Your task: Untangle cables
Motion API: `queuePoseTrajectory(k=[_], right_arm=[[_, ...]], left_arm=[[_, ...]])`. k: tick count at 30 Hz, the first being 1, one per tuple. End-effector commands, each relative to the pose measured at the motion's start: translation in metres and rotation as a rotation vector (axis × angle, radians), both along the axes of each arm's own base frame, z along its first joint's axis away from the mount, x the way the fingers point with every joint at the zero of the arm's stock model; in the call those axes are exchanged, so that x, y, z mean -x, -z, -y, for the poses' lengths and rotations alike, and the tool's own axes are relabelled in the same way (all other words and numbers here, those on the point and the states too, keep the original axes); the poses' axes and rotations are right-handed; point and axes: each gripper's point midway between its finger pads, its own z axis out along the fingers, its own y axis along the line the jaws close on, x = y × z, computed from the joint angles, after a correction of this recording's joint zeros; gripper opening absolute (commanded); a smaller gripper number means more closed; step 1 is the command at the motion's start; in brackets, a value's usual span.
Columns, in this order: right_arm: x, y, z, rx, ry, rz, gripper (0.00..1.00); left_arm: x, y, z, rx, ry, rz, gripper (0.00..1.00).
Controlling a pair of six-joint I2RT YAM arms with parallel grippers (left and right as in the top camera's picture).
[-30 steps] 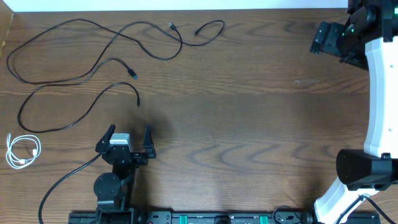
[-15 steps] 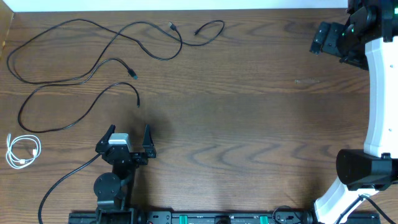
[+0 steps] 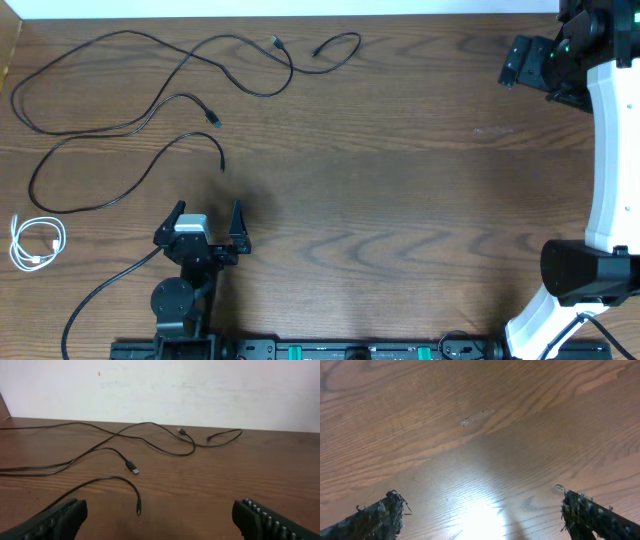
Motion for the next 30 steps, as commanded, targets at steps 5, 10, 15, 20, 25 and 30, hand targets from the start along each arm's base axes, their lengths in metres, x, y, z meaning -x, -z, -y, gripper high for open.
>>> queuePoseTrajectory(k=[5, 10, 15, 20, 25, 30], right_arm=[[0.0, 0.002, 0.0, 0.003, 0.012, -0.006, 0.99], [0.0, 0.002, 0.001, 0.003, 0.012, -0.006, 0.99], [0.0, 0.002, 0.0, 0.003, 0.012, -0.006, 0.99], [0.0, 0.002, -0.002, 0.003, 0.006, -0.006, 0.99], [0.0, 0.002, -0.014, 0.004, -0.026, -0.006, 0.99], [0.0, 0.001, -0.025, 0.003, -0.053, -0.003, 0.99]], left_arm=[[0.001, 0.016, 0.001, 0.005, 0.004, -0.047, 0.98], [0.001, 0.016, 0.001, 0.005, 0.004, -0.047, 0.98], [0.001, 0.016, 0.001, 0.006, 0.004, -0.047, 0.98], [0.001, 0.016, 0.001, 0.006, 0.004, -0.047, 0.98], [0.001, 0.016, 0.001, 0.006, 0.004, -0.047, 0.98], [0.001, 0.016, 0.001, 0.006, 0.004, -0.047, 0.98]])
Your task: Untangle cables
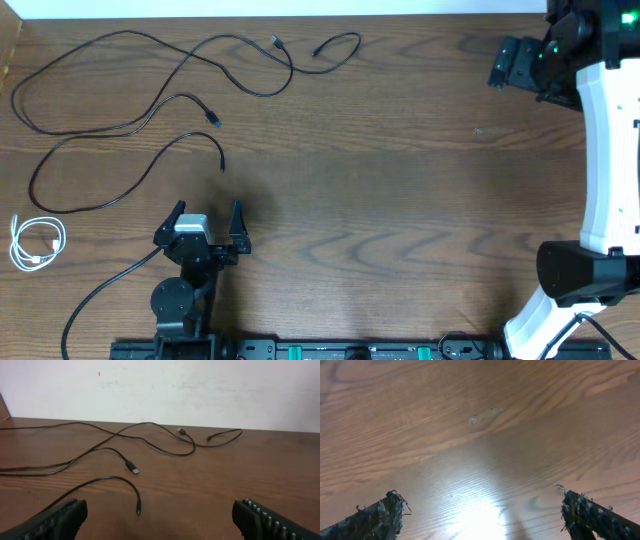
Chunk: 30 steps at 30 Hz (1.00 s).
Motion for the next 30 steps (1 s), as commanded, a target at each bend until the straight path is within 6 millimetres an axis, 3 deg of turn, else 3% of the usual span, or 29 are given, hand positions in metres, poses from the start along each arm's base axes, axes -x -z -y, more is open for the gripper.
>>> queuePoseTrajectory(k=[1, 5, 10, 16, 22, 25, 30], right_arm=[[0.001, 0.0, -0.01, 0.004, -0.015, -0.001, 0.99], [0.004, -0.007, -0.017, 0.023, -0.036, 0.02, 0.99], [0.009, -0.035, -0.022, 0.082, -0.057, 0.12, 0.99], [0.03, -0.07, -0.038, 0.132, -0.137, 0.218, 0.99], [0.055, -0.103, -0.034, 0.119, -0.142, 0.318, 0.99], [0.067, -0.109, -0.034, 0.098, -0.15, 0.337, 0.99], [0.082, -0.098, -0.03, 0.093, -0.151, 0.348, 0.99]], left_arm=[[0.001, 0.016, 0.001, 0.006, 0.004, -0.047, 0.98], [0.001, 0.016, 0.001, 0.006, 0.004, -0.047, 0.98], [0.001, 0.016, 0.001, 0.005, 0.004, -0.047, 0.98], [0.001, 0.016, 0.001, 0.006, 0.004, -0.047, 0.98], [0.001, 0.016, 0.001, 0.005, 0.004, -0.047, 0.98], [0.001, 0.016, 0.001, 0.006, 0.004, -0.047, 0.98], [0.001, 0.016, 0.001, 0.005, 0.004, -0.047, 0.98]])
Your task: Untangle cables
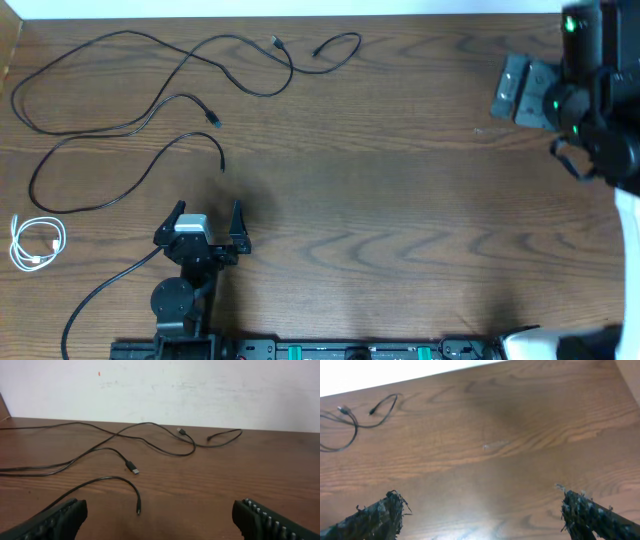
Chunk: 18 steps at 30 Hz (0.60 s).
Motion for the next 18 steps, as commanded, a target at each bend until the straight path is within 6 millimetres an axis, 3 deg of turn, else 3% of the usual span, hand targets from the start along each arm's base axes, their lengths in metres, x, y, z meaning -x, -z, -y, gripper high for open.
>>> queuePoseTrajectory(k=[1, 18], right_arm=[[0.008, 0.014, 0.001, 0.006, -0.011, -0.003, 0.99], [0.056, 0.127, 0.011, -0.143, -0.035, 0.225, 0.99]], left_arm=[[0.001, 0.016, 0.001, 0.005, 0.004, -0.047, 0.98], [0.001, 0.016, 0.001, 0.005, 0.004, -0.047, 0.98]])
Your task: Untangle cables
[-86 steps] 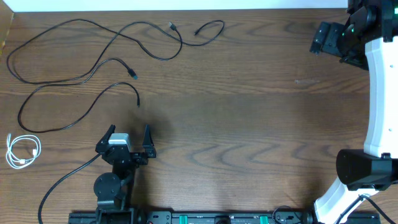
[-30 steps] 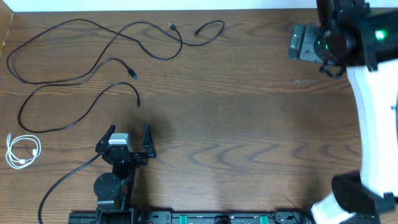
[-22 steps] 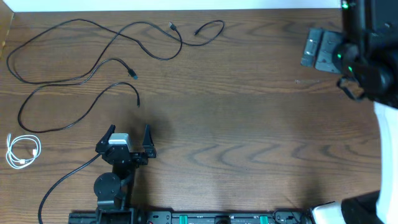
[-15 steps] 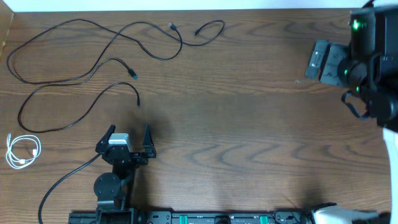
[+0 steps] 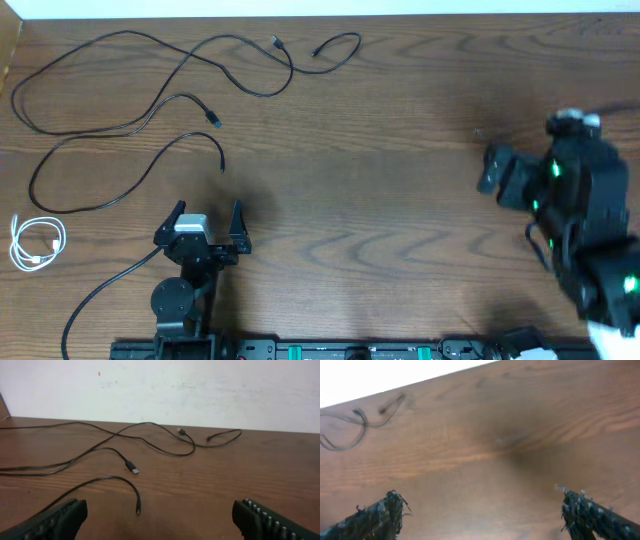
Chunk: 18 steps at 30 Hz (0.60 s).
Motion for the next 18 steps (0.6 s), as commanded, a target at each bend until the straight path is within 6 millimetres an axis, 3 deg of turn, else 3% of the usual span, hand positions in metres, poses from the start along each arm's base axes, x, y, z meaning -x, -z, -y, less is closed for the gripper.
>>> queuePoseTrajectory(k=[1, 7, 18], right_arm=[[0.015, 0.024, 0.006, -0.043, -0.004, 0.045, 0.99], [0.027, 0.061, 0.009, -0.119, -0.021, 0.17, 0.99], [0.035, 0.088, 0.013, -0.143, -0.03, 0.359, 0.99]], left_arm=[[0.001, 0.016, 0.001, 0.002, 0.005, -0.047, 0.98], [0.001, 0.016, 0.001, 0.002, 0.005, -0.047, 0.98], [0.001, 0.016, 0.001, 0.002, 0.005, -0.047, 0.98]])
